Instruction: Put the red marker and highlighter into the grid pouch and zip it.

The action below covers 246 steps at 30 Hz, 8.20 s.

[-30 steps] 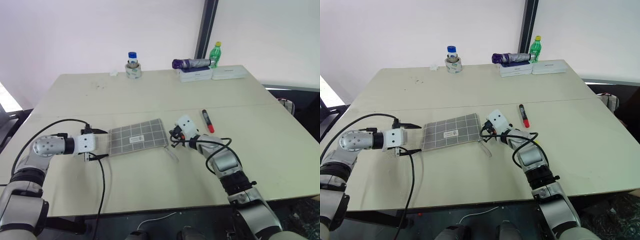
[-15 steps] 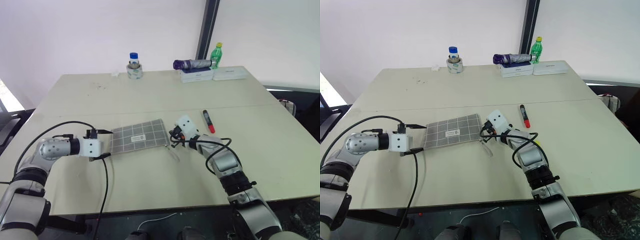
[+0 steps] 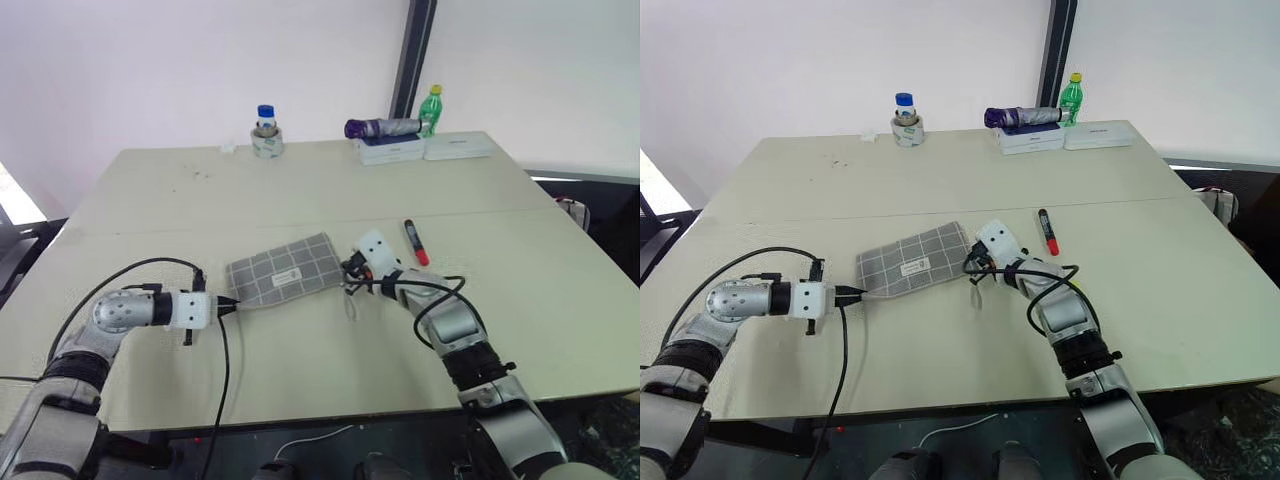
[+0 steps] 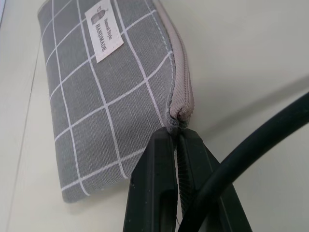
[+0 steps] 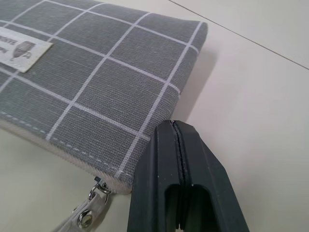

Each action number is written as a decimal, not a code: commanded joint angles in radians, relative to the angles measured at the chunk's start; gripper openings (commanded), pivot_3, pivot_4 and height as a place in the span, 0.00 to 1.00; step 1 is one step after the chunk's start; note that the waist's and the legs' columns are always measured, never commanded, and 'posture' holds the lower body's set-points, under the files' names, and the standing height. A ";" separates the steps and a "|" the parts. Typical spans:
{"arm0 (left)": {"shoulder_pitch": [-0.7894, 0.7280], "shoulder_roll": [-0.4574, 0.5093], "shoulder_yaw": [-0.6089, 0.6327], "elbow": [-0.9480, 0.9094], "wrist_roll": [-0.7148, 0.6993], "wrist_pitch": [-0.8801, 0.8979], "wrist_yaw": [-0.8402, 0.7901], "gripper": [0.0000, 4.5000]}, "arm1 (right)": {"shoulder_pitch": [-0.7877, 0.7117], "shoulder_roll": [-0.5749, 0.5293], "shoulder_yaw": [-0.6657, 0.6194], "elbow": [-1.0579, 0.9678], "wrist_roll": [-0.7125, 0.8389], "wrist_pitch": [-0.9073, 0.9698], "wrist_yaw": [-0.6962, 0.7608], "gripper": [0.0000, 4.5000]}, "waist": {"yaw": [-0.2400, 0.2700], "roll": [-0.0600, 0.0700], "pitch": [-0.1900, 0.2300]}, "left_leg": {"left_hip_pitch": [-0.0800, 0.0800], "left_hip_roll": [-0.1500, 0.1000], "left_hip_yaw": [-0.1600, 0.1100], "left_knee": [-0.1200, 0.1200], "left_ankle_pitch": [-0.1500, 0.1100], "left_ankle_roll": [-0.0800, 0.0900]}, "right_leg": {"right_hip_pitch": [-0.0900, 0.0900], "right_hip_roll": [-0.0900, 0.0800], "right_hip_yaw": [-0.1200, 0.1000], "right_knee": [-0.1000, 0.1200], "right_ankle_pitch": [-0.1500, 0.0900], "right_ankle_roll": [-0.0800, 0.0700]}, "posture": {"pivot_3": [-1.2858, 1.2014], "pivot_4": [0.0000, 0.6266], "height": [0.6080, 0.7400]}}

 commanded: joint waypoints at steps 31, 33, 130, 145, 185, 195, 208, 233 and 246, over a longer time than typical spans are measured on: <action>0.138 0.020 0.041 -0.382 0.033 0.186 0.114 0.64 | -0.051 -0.019 0.066 0.035 -0.070 -0.060 0.091 0.00 | 0.001 0.000 0.000 | 0.000 0.000 0.001 -0.001 0.000 -0.001 | 0.000 0.000 0.001 0.000 0.000 0.000 | 0.52 0.24 1.00; 0.132 0.009 0.039 -0.377 0.032 0.170 0.118 0.64 | -0.046 -0.011 0.074 0.020 -0.070 -0.056 0.096 0.00 | 0.001 0.000 0.000 | 0.000 0.000 0.001 -0.001 0.000 -0.001 | -0.001 0.000 0.001 0.000 0.000 0.000 | 0.52 0.24 1.00; 0.276 -0.434 0.066 -0.983 -0.190 1.049 0.532 0.00 | -0.030 -0.010 0.207 -0.664 0.318 0.365 0.230 0.01 | 0.027 -0.001 0.000 | 0.000 0.000 0.001 -0.001 0.000 -0.001 | 0.001 0.000 0.001 -0.002 0.000 0.000 | 0.52 0.24 1.00; 0.277 -0.421 0.146 -0.975 -0.154 1.023 0.611 0.00 | -0.051 -0.206 -0.064 -0.669 0.361 0.459 0.197 0.64 | 0.037 -0.001 0.000 | 0.000 0.000 0.001 0.000 0.000 0.000 | 0.002 0.000 0.001 -0.003 0.000 0.000 | 0.52 0.24 1.00; 0.254 -0.393 0.135 -0.899 -0.118 0.951 0.571 0.00 | 0.060 -0.540 -0.139 -0.427 0.173 0.098 0.260 0.08 | 0.030 -0.001 0.000 | 0.001 0.001 0.003 -0.002 0.000 0.001 | 0.003 0.001 0.001 -0.006 0.000 0.000 | 0.52 0.24 1.00; 0.228 -0.405 0.114 -0.878 -0.105 0.937 0.539 0.00 | 0.064 -0.510 -0.096 -0.489 0.155 0.101 0.285 0.08 | 0.039 -0.001 0.000 | 0.002 0.001 0.002 -0.001 0.000 0.001 | 0.005 0.000 0.001 -0.006 0.000 0.000 | 0.52 0.24 1.00; 0.249 -0.388 0.095 -0.890 -0.077 0.916 0.528 0.00 | 0.046 -0.494 -0.072 -0.485 0.145 0.094 0.296 0.08 | 0.038 -0.001 0.000 | 0.002 0.001 0.002 -0.001 0.000 0.001 | 0.005 0.000 0.001 -0.006 0.000 0.000 | 0.52 0.24 1.00; 0.220 -0.275 0.012 -0.868 -0.094 0.796 0.305 0.00 | -0.068 -0.513 0.207 -0.443 -0.216 -0.399 0.449 0.08 | 0.034 -0.001 0.000 | 0.002 0.002 0.002 -0.002 0.000 0.001 | 0.004 0.001 0.001 -0.006 0.000 0.000 | 0.52 0.24 1.00; 0.228 -0.307 0.047 -0.878 -0.127 0.899 0.315 0.00 | -0.112 -0.454 0.095 -0.424 -0.194 -0.367 0.448 0.61 | 0.037 -0.001 0.000 | 0.001 0.001 0.002 -0.001 0.000 0.001 | 0.004 0.000 0.001 -0.006 0.000 0.000 | 0.52 0.24 1.00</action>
